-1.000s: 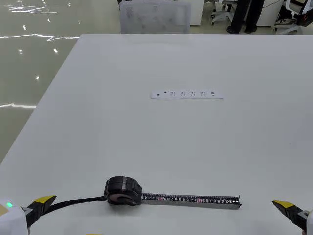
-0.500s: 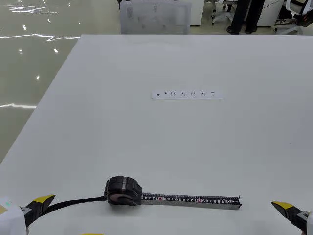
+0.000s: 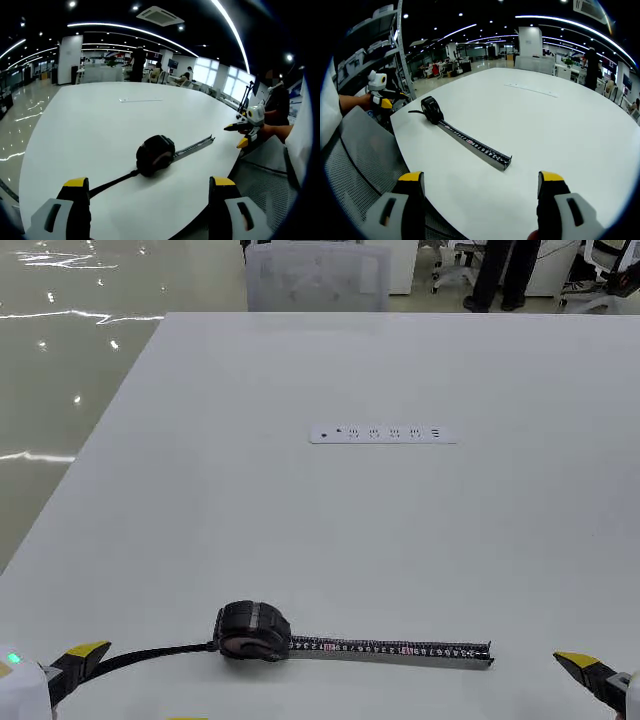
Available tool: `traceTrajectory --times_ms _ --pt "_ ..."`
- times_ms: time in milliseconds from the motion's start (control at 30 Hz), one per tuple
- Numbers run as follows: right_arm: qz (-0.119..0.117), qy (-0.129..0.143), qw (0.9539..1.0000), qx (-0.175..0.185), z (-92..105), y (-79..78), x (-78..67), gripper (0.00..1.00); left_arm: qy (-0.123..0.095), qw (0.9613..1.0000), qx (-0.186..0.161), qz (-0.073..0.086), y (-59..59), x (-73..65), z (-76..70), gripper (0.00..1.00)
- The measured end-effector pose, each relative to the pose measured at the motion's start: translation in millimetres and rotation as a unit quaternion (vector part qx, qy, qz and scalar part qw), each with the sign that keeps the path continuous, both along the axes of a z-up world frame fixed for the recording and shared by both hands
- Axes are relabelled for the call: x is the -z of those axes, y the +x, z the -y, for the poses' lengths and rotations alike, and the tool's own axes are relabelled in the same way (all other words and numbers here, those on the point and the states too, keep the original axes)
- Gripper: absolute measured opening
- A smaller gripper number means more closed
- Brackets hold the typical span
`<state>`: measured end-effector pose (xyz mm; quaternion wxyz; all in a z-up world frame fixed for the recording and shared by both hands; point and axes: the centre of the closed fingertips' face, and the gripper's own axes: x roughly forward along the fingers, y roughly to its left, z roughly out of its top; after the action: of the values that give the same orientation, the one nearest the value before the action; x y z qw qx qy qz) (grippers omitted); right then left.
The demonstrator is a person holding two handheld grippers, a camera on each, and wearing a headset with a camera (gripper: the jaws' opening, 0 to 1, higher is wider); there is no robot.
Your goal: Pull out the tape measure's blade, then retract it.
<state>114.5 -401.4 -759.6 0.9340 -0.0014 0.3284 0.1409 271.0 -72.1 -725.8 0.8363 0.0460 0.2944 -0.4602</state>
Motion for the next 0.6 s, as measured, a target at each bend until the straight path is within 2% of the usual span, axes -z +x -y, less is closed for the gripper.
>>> traceTrajectory --times_ms 167,200,400,600 --pt "0.004 0.001 1.0 0.001 -0.3 2.1 -3.0 0.93 0.0 0.9999 -0.012 -0.001 2.7 -4.6 0.9 0.96" --pt "0.007 0.003 1.0 0.001 -0.7 3.2 -4.1 0.93 0.001 0.9998 -0.018 0.004 4.2 -6.7 1.2 0.96" --pt "0.007 0.005 1.0 0.0 -1.4 4.4 -3.5 0.93 -0.011 0.9995 -0.029 0.006 5.3 -14.5 9.2 0.95" --pt "0.012 0.008 0.9999 0.001 -1.0 6.6 -4.8 0.93 -0.02 0.999 -0.041 0.0 6.5 -18.8 18.6 0.95"
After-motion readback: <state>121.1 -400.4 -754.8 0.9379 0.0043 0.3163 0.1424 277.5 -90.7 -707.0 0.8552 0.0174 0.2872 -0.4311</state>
